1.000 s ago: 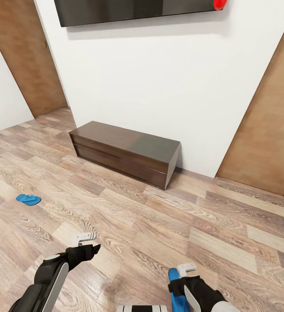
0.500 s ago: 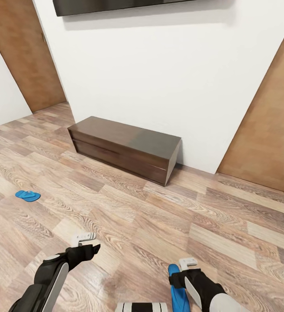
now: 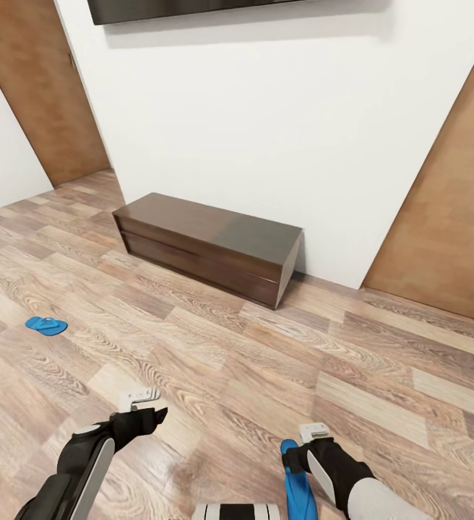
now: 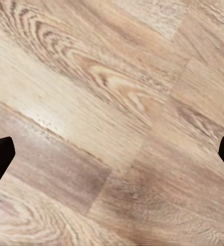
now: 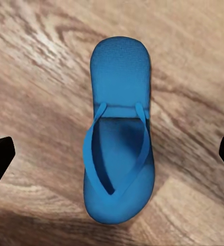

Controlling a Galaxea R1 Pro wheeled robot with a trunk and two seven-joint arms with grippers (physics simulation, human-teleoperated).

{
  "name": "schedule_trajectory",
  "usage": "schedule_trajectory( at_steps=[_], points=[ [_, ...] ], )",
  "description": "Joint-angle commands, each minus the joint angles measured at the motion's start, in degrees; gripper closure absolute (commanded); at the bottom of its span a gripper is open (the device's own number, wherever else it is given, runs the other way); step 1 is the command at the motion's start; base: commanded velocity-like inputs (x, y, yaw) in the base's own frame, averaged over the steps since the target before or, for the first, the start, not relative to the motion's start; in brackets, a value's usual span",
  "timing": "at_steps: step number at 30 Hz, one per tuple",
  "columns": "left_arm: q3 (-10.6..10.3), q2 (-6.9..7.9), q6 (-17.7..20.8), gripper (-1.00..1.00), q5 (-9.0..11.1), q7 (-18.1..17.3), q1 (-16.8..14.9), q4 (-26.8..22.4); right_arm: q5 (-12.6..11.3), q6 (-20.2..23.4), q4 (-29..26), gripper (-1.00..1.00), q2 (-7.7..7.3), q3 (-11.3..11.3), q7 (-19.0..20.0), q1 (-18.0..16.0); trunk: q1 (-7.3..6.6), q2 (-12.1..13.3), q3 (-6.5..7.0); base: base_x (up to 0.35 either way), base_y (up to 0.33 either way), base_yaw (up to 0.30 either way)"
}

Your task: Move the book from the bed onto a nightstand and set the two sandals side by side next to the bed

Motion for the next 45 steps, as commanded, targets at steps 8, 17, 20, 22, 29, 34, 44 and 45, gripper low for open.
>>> schedule_trajectory(
  at_steps=[8,17,20,22,29,34,44,45],
  points=[
    [0.0,-0.02,0.3,-1.0,0.3,0.1,0.0,0.0,0.4,0.6,0.2,-1.0,-0.06,-0.1,-0.1,-0.9,0.19,-0.1,-1.82,0.0,0.0,0.0],
    [0.0,-0.05,0.2,-1.0,0.3,0.1,0.0,0.1,0.4,1.5,0.2,-1.0,-0.49,-0.2,-0.2,-1.2,0.4,-0.2,-3.6,0.0,0.0,0.0],
    [0.0,-0.05,0.2,-1.0,0.3,0.1,0.0,0.1,0.4,2.1,0.1,-1.0,-0.58,-0.2,-0.2,-1.4,0.4,-0.2,-3.6,0.0,0.0,0.0],
    [0.0,-0.06,0.2,-1.0,0.3,0.1,0.0,0.1,0.4,2.3,0.1,-1.0,-0.62,-0.2,-0.2,-1.4,0.4,-0.2,-3.6,0.0,0.0,0.0],
    [0.0,-0.06,0.2,-1.0,0.3,0.1,0.0,0.1,0.5,3.0,0.0,-1.0,-0.75,-0.2,-0.3,-1.8,0.4,-0.2,-3.6,0.0,0.0,0.0],
    [0.0,-0.06,0.2,-1.0,0.3,0.1,0.0,0.1,0.5,3.2,0.1,-1.0,-0.78,-0.2,-0.5,-2.4,0.4,-0.2,-3.6,0.0,0.0,0.0],
    [0.0,-0.06,0.2,-1.0,0.3,0.2,0.0,0.2,0.5,4.0,0.2,-1.0,-0.75,-0.2,-0.8,-3.6,0.6,-0.3,-5.37,0.0,0.0,0.0],
    [0.0,-0.06,0.2,-1.0,0.3,0.2,0.0,0.2,0.5,4.4,0.1,-1.0,-0.73,-0.1,-0.8,-3.8,0.63,-0.4,-5.59,0.0,0.0,0.0]
  ],
)
